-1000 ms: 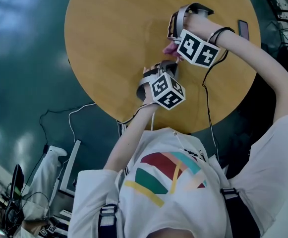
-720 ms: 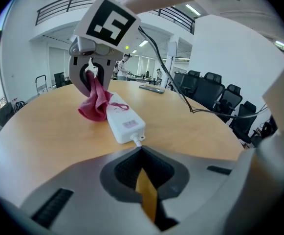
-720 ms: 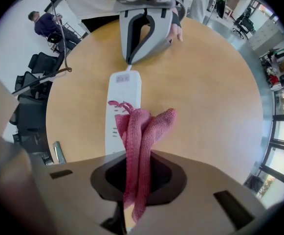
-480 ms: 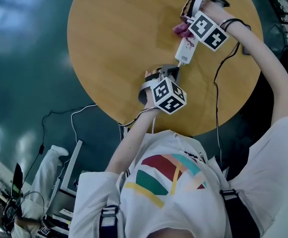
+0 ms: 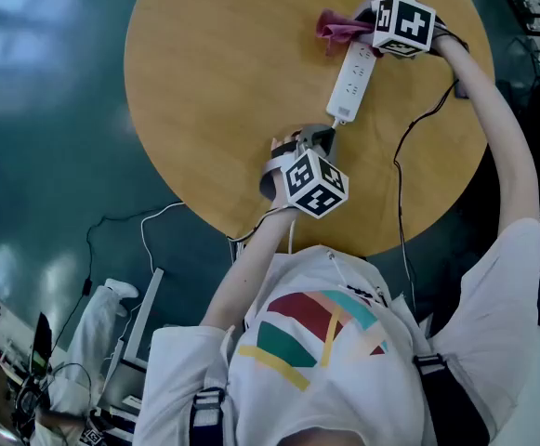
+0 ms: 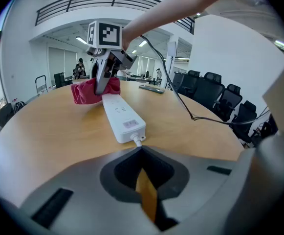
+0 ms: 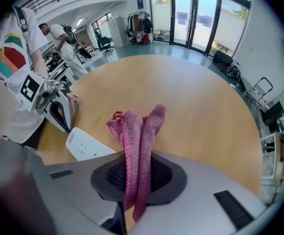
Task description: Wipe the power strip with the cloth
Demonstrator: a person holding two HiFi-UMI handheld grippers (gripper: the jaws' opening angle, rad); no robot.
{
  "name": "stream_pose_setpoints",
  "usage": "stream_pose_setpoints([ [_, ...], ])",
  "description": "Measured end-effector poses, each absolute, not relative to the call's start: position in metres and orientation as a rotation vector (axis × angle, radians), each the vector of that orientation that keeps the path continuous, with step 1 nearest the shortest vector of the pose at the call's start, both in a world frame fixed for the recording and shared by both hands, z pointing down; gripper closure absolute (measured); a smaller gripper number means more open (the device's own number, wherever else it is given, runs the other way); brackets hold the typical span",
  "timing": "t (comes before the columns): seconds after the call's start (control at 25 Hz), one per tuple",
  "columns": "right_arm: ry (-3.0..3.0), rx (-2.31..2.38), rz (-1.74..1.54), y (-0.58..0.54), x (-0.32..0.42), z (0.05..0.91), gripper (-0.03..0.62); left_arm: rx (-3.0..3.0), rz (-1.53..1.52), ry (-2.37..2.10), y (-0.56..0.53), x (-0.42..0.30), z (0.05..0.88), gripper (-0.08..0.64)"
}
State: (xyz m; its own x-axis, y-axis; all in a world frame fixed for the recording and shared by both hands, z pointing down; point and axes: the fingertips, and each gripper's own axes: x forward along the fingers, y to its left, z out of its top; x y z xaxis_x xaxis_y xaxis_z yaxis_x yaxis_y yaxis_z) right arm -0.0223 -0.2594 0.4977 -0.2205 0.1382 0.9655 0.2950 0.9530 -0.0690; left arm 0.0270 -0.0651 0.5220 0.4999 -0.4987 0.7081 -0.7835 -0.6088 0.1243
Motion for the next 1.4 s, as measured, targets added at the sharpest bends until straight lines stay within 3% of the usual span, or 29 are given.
stream_pose_setpoints([
  [0.56,-1.858,-0.096,0.043,-0.269,0.044,0.509,0.552,2.326,0.898,-1.059,-0.060,0.029,0.528,0.531],
  [1.12,-2.048,0.150,0.211,-0.198,0.105,0.508,0.552,2.318,0.867,-1.019,-0.066,0.032,0.536,0.531],
  [1.4,-2.493,0.658,0.284,-0.144,0.081,0.412,0.553,2.430,0.322,-1.290,-0.100,0.022,0.447,0.531],
])
